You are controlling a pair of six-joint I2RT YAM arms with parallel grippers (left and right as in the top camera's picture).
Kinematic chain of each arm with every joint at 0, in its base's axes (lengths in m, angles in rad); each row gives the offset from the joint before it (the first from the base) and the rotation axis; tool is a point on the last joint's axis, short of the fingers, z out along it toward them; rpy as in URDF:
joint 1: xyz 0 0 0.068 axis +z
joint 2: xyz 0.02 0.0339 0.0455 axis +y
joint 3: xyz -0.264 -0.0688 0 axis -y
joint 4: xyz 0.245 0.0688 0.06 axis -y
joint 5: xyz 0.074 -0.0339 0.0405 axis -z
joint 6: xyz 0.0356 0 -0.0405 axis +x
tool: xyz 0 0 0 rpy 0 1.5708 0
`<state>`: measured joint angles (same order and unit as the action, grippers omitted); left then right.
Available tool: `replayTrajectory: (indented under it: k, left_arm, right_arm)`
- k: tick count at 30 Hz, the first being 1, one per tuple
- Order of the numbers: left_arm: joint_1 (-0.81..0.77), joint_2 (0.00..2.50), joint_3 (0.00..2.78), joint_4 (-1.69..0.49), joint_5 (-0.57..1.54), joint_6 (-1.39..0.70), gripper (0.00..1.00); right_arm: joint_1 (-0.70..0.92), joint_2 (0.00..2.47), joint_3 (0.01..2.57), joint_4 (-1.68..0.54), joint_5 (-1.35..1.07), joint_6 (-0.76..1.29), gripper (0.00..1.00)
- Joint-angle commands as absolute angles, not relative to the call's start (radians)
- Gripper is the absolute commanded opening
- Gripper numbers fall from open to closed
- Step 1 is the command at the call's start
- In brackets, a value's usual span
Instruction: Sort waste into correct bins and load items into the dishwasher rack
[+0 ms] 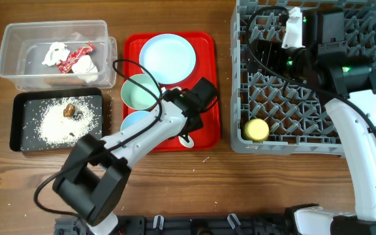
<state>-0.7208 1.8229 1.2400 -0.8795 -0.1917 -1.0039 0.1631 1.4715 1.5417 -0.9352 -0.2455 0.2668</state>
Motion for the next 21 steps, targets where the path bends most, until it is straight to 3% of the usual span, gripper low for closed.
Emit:
replayTrajectory:
  k: [1, 6, 10, 21]
  left_arm:
    - [-0.722, 1.86, 1.242, -0.87, -0.231, -1.029, 0.58]
    - [-0.722, 1.881, 1.242, -0.855, -0.245, -1.029, 0.58]
    - [-0.722, 1.935, 1.242, -0.822, -0.245, -1.029, 0.7]
    - [-0.722, 1.966, 1.242, -0.812, -0.259, -1.029, 0.72]
  right_arm:
    - [0.167, 1.484, 1.549, -0.936, -0.233, 0.253, 1.0]
    - [0.167, 1.484, 1.549, -0.938, -0.233, 0.245, 1.0]
    - [0.167, 1.484, 1.549, -0.937, -0.224, 0.242, 1.0]
    - [0.167, 1.484, 1.549, -0.942, -0.207, 0.238, 1.0]
